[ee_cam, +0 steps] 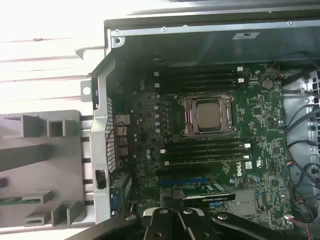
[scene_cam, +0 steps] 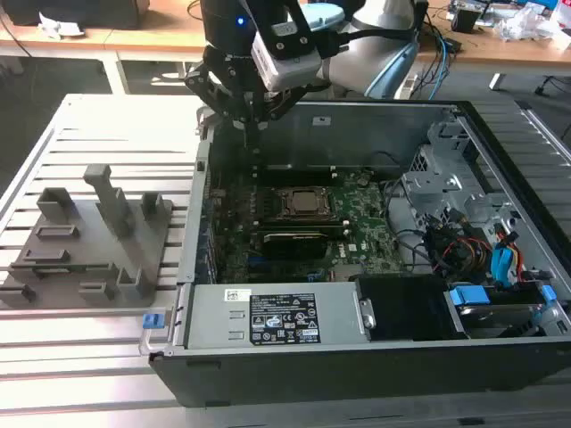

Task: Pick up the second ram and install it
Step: 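Reach for the second ram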

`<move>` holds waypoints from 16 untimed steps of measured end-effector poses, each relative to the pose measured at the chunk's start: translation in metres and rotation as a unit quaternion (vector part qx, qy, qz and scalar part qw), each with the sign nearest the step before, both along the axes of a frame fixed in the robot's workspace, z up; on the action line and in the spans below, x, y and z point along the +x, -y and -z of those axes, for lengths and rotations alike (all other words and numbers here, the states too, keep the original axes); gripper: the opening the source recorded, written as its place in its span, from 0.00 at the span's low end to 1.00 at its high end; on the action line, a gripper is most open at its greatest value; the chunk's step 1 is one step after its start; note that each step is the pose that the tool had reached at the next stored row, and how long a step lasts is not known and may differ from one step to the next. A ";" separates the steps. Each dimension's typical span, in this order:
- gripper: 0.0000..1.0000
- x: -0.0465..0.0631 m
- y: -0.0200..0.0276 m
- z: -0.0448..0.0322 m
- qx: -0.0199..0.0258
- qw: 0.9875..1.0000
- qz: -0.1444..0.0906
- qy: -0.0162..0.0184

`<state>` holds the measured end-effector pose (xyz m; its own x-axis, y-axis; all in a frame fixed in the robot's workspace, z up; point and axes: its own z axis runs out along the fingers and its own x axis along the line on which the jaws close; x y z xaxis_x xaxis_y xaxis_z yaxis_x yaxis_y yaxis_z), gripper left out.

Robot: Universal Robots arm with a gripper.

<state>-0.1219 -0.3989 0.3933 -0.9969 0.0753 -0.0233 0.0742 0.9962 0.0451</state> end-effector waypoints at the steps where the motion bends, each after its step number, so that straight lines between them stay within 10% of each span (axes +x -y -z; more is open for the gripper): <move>1: 0.11 0.000 0.0000 0.0000 0.000 1.000 0.000 0.000; 7: 0.11 -0.041 0.0000 0.0005 0.000 1.000 0.000 0.000; 16: 0.11 -0.075 0.0000 0.0008 0.000 1.000 0.000 0.000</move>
